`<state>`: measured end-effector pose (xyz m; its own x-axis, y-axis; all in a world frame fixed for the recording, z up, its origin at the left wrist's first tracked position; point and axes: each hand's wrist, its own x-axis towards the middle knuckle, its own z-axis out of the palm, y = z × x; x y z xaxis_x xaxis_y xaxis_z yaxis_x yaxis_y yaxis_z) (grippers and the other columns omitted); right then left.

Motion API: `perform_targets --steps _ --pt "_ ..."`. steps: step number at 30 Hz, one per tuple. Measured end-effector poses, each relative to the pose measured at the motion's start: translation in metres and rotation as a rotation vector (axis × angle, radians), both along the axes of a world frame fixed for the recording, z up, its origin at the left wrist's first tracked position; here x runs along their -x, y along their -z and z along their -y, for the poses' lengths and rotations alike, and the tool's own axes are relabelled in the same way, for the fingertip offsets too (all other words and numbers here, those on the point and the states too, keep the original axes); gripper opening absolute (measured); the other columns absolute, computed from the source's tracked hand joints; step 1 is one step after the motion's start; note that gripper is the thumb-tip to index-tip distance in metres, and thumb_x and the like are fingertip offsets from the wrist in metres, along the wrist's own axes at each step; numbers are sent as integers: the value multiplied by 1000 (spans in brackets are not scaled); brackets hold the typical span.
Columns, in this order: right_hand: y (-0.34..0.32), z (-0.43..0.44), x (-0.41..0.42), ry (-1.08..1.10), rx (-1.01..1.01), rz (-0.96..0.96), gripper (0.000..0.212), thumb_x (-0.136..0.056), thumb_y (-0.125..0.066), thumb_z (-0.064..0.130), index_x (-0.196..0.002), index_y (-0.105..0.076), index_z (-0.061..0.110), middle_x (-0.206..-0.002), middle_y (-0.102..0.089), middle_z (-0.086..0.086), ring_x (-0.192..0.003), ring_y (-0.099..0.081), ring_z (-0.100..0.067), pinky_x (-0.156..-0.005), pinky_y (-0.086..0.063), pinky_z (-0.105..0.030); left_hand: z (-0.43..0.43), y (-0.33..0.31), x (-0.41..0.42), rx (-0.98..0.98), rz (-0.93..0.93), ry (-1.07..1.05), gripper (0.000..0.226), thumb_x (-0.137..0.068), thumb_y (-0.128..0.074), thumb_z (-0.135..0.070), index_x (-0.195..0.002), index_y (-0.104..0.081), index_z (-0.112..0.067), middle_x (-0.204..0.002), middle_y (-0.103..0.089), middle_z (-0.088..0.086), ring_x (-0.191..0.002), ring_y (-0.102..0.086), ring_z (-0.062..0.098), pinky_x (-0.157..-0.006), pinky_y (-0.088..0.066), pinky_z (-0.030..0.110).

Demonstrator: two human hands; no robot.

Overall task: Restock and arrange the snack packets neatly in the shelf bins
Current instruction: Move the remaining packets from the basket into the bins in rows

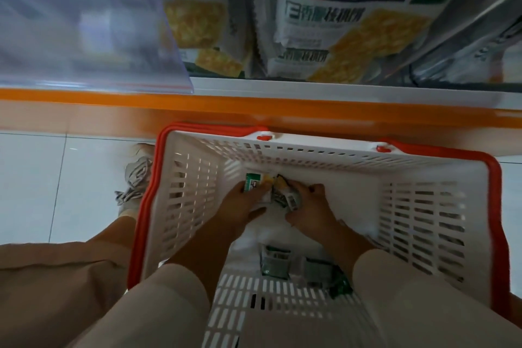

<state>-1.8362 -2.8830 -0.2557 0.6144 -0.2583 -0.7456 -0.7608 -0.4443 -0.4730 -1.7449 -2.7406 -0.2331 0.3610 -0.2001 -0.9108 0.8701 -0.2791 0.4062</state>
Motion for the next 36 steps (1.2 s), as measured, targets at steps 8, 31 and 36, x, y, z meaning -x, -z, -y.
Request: perform_targets --steps 8,31,36 --pt "-51 -12 13 349 -338 124 72 -70 -75 -10 -135 -48 5 -118 -59 -19 -86 -62 -22 -55 -57 -24 8 -45 24 24 78 60 39 -82 -79 -32 -115 -60 -22 -114 -68 4 -104 -64 22 -89 -54 43" --pt "-405 46 84 510 -668 632 58 -68 -76 23 -121 -57 12 -114 -68 -18 -84 -67 -35 -63 -59 -35 29 -379 40 436 673 523 44 -86 -75 -25 -123 -57 -13 -110 -73 11 -96 -72 29 -82 -60 45" --pt "-437 58 87 436 -512 675 58 -66 -78 24 -119 -54 21 -99 -73 -17 -87 -69 -39 -77 -58 -40 44 -396 43 467 696 503 26 -86 -74 -24 -108 -64 -13 -102 -76 9 -88 -74 29 -64 -57 29"
